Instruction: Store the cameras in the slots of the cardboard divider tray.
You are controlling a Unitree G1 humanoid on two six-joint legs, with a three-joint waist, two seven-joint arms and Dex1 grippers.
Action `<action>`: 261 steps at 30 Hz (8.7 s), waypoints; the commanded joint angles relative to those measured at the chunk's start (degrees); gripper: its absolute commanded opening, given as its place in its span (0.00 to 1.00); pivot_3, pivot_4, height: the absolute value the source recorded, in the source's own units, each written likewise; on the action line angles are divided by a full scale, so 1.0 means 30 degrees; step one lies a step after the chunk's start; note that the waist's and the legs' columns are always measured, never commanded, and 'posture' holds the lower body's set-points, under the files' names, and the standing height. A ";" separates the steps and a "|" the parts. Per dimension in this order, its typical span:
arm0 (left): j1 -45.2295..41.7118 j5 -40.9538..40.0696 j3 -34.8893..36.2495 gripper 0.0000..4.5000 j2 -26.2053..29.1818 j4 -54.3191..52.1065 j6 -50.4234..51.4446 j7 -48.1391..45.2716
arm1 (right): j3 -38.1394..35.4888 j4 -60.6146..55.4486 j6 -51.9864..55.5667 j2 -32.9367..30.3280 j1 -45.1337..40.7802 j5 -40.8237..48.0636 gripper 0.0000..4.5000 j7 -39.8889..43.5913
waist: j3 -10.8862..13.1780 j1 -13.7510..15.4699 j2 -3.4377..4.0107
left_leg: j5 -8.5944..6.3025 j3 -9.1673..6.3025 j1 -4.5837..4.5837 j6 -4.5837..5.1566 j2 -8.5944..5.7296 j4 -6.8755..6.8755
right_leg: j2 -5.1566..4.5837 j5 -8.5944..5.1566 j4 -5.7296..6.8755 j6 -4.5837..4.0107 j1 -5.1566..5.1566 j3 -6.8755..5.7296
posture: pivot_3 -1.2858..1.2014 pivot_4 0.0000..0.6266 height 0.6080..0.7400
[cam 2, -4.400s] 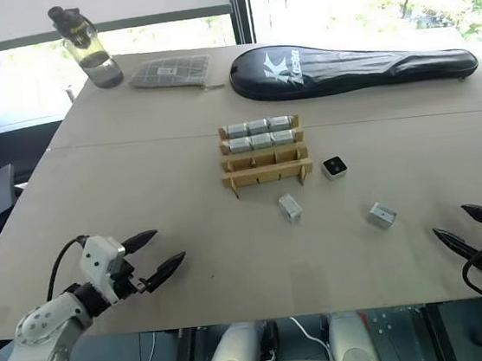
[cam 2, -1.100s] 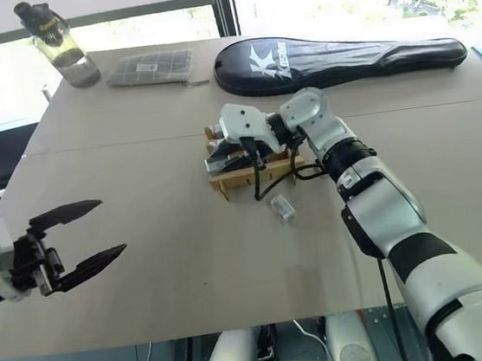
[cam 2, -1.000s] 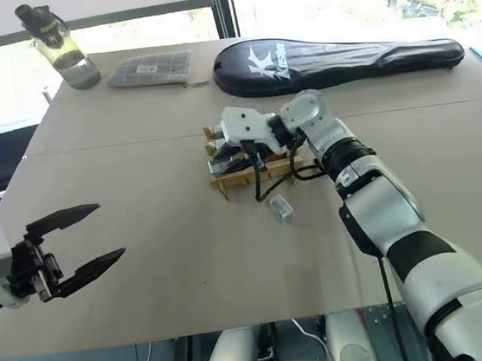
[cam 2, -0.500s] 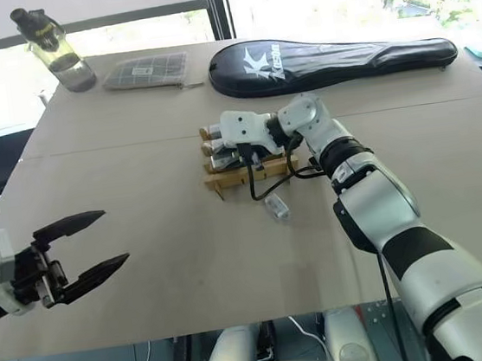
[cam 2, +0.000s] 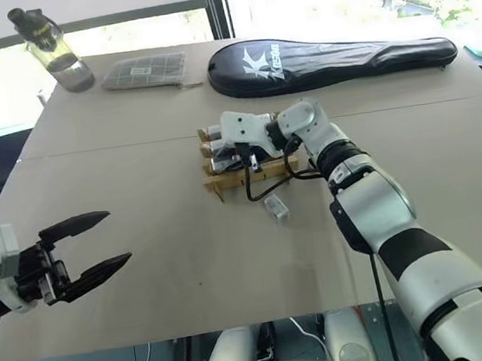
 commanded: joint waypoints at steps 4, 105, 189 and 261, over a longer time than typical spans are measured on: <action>-0.0199 -0.0115 -0.0095 1.00 0.0198 -0.0851 0.0072 0.0330 | 0.0303 0.0441 0.1111 0.0483 0.0221 -0.0956 0.15 0.0550 | -0.0001 -0.0014 0.0001 | 0.0000 0.0001 0.0001 -0.0001 0.0000 0.0000 | -0.0004 0.0000 0.0002 -0.0001 -0.0002 0.0009 | 0.52 0.24 1.00; -0.2097 0.0006 -0.2045 1.00 0.0066 -0.0617 0.0347 0.0545 | -0.3116 -0.1766 0.3302 -0.1030 -0.0581 0.0574 0.99 -0.0719 | -0.0007 -0.0259 -0.0010 | 0.0055 -0.0019 -0.0003 -0.0081 0.0048 -0.0041 | 0.0025 0.0067 -0.0015 -0.0109 -0.0017 0.0026 | 0.52 0.24 1.00; -0.8338 0.2320 -0.6269 1.00 0.1853 0.5819 -0.1601 -0.5370 | 0.1940 -2.3393 1.4018 -0.7939 0.8857 0.6673 0.15 -0.3086 | -0.0098 0.0515 -0.0179 | 0.0006 0.0058 0.0003 0.0006 0.0197 0.0041 | 0.0390 0.0057 -0.0030 -0.0105 -0.0033 0.0049 | 0.52 0.24 1.00; -0.7632 0.2152 -0.5545 1.00 0.1839 0.5139 -0.2234 -0.4193 | -0.5700 -2.1399 1.6134 -0.7188 1.1073 0.3536 0.91 -0.6005 | -0.0089 0.0548 -0.0154 | 0.0029 0.0171 -0.0062 -0.0050 0.0211 0.0038 | 0.0319 0.0078 0.0033 -0.0123 -0.0133 0.0096 | 0.52 0.24 1.00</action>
